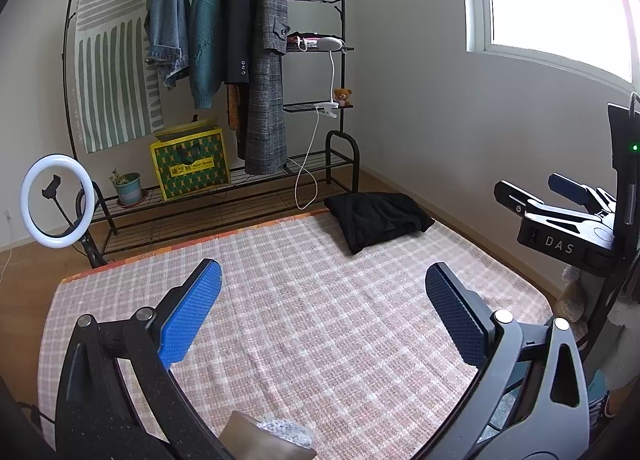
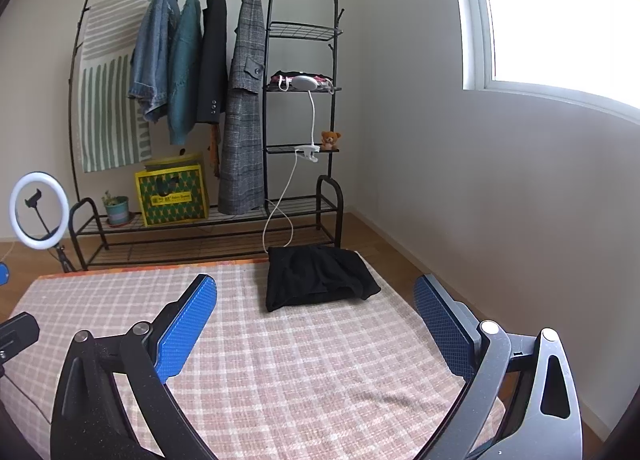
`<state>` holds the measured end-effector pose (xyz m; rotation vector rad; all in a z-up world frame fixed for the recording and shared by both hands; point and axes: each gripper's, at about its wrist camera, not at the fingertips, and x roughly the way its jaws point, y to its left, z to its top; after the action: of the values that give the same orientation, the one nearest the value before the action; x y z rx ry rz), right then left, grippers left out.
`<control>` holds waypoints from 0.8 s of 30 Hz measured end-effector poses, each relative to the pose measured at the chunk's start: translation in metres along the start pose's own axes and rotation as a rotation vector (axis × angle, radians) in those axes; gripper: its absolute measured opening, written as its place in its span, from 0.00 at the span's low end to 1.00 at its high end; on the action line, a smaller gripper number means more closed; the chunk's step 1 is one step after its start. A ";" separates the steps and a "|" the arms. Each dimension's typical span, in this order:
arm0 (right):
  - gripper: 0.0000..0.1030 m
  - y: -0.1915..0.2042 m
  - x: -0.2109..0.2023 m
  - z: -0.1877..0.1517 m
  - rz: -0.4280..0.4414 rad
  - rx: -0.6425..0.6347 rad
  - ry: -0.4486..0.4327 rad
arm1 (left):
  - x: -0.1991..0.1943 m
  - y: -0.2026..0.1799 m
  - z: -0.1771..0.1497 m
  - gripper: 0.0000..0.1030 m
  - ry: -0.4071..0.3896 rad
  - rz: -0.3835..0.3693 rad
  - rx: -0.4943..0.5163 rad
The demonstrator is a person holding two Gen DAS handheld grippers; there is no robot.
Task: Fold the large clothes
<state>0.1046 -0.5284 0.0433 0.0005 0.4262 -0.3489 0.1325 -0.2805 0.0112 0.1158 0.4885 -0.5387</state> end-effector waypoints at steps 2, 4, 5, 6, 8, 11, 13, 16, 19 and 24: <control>0.96 -0.001 0.000 0.000 0.003 0.001 0.002 | -0.001 0.002 0.000 1.00 0.000 -0.003 -0.005; 0.96 0.000 0.001 0.000 0.003 -0.003 0.001 | -0.001 0.002 -0.001 1.00 0.005 -0.009 -0.007; 0.96 0.000 0.000 0.000 0.000 -0.005 -0.001 | -0.002 0.002 -0.001 1.00 0.006 -0.011 -0.011; 0.96 0.001 0.000 -0.001 -0.001 -0.007 -0.002 | -0.002 0.002 -0.002 1.00 0.005 -0.010 -0.011; 0.96 0.002 0.001 0.000 0.002 -0.010 -0.002 | -0.002 0.002 -0.002 1.00 0.004 -0.010 -0.009; 0.96 0.002 0.001 0.000 0.003 -0.011 -0.002 | -0.003 0.001 -0.001 1.00 0.002 -0.007 -0.009; 0.96 0.002 0.001 0.000 0.003 -0.010 -0.002 | -0.003 0.000 -0.001 1.00 0.003 -0.007 -0.008; 0.96 0.003 0.001 -0.001 0.008 -0.008 0.001 | -0.003 0.000 -0.001 1.00 0.002 -0.003 -0.009; 0.96 0.004 0.002 0.000 0.007 -0.010 0.001 | -0.003 0.001 -0.001 1.00 0.004 -0.004 -0.009; 0.96 0.004 0.004 0.000 0.011 -0.004 0.002 | -0.006 0.002 0.000 1.00 0.002 -0.003 -0.011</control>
<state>0.1091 -0.5260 0.0413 -0.0008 0.4284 -0.3375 0.1288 -0.2757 0.0140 0.1052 0.4933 -0.5387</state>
